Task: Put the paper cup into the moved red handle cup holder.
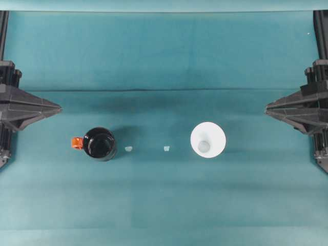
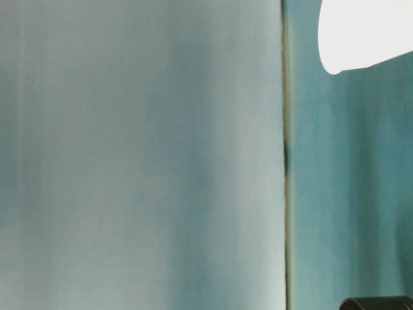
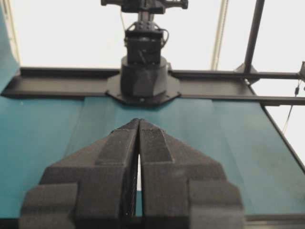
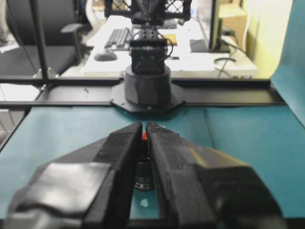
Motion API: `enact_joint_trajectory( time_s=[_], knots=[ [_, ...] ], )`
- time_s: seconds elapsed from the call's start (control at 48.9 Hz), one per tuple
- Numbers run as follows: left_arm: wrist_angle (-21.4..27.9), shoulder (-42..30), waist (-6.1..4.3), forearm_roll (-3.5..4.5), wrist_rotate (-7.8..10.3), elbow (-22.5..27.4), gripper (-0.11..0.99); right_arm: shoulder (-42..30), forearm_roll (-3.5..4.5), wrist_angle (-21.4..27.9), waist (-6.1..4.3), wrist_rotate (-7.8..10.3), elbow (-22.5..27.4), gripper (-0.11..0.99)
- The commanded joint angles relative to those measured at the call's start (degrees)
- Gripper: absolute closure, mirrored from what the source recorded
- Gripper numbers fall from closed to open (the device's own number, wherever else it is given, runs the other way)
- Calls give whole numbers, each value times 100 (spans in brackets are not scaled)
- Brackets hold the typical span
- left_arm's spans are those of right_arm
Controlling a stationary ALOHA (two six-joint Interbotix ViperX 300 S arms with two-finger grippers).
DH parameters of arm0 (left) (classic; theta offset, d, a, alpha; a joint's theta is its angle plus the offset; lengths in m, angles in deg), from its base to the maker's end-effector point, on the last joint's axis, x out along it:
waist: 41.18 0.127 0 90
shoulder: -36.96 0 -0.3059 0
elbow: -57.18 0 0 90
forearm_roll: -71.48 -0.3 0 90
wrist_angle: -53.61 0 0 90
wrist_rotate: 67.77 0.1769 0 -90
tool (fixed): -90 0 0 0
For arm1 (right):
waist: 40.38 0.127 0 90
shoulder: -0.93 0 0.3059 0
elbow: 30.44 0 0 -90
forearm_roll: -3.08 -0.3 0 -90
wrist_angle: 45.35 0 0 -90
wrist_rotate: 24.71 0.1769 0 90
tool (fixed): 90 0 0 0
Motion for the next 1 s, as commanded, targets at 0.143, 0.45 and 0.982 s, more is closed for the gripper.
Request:
enact_joint_trajectory(
  time_s=[0.143, 0.45, 0.982],
  knots=[
    [1310, -352, -53, -53, -580, 554, 85, -211, -343, 290, 9, 290, 35, 97],
    [4008, -976, -167, -62, -677, 1187, 85, -387, -334, 879, 18, 554, 79, 99],
    [5634, -2672, -290, -62, -694, 1740, 85, -475, -334, 1081, -9, 571, 79, 99]
  ],
)
